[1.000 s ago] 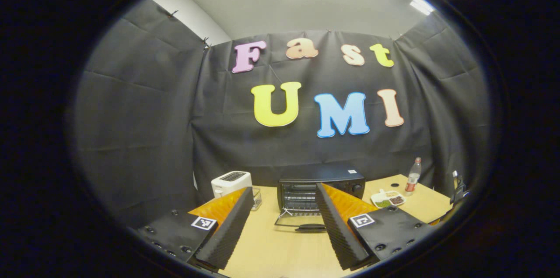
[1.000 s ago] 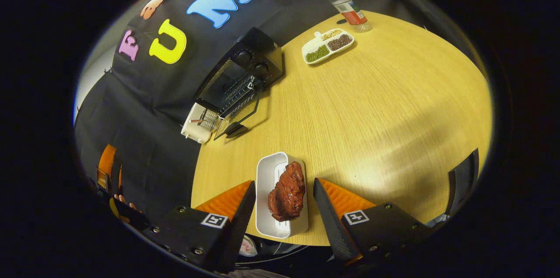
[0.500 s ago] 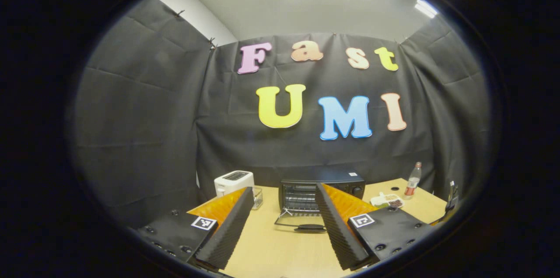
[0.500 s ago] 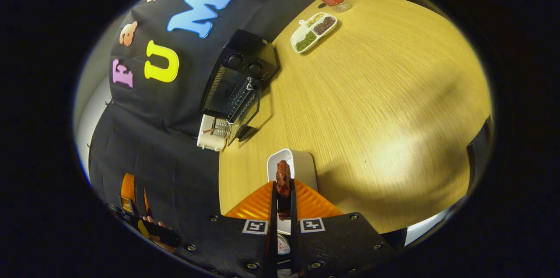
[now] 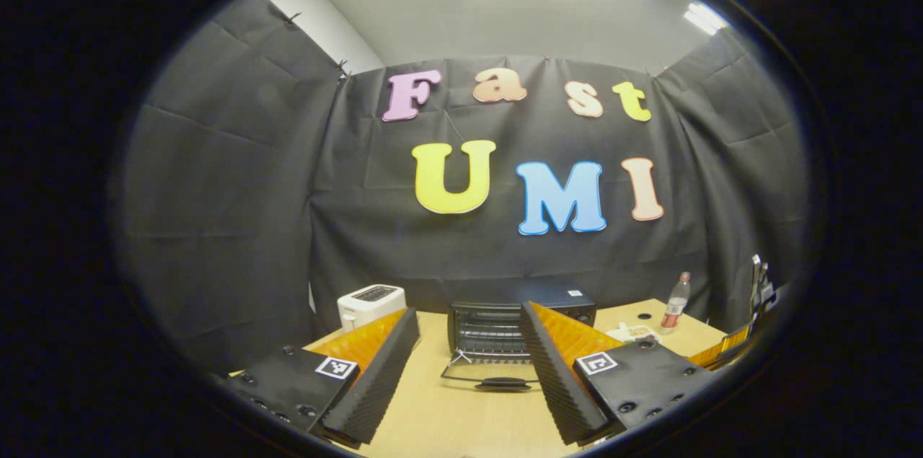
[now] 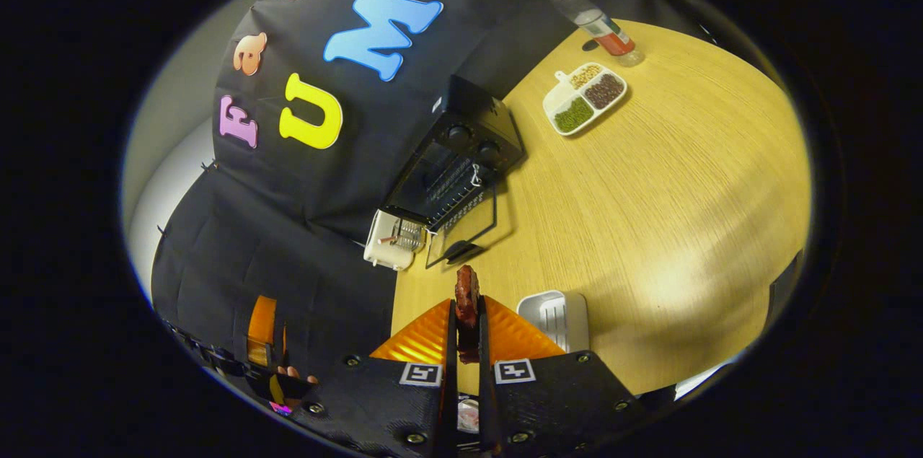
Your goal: Open the electric oven with the left hand, put the food in, and close the electric oven.
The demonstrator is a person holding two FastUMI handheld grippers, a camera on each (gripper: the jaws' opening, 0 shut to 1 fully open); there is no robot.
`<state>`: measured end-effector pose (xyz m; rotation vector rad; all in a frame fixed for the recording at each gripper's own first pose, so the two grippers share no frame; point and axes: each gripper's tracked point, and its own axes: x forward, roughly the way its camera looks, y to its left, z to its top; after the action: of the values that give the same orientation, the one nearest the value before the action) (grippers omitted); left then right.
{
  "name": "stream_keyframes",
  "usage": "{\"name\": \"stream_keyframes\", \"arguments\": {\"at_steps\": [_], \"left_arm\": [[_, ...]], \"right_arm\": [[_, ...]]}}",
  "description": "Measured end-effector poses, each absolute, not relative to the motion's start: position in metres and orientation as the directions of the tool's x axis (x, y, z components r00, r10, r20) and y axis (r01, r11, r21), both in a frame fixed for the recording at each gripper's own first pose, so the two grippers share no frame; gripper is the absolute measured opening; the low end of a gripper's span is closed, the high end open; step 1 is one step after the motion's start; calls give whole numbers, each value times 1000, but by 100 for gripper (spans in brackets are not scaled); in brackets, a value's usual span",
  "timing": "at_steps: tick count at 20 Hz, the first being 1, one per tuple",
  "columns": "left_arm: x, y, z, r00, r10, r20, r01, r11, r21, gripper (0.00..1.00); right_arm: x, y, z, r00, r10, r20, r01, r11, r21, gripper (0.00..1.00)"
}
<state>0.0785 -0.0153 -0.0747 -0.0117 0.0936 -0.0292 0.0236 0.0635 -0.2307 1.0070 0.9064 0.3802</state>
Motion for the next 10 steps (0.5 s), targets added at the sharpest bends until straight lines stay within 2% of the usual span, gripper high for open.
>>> {"name": "stream_keyframes", "arguments": {"at_steps": [6,8,9,10], "left_arm": [[120,8,-81,995,-46,-84,43,999,-29,99],[131,23,-85,996,-36,-87,34,999,-28,90],[137,33,-87,995,-31,-91,28,999,-28,95],[144,41,-91,995,-23,-96,20,999,-30,95]], "right_arm": [[81,106,-216,619,649,-441,71,514,855,12],[98,123,-218,624,646,-440,73,513,856,12],[105,131,-219,627,644,-439,75,511,857,12],[112,138,-221,630,643,-436,75,509,858,12]]}}
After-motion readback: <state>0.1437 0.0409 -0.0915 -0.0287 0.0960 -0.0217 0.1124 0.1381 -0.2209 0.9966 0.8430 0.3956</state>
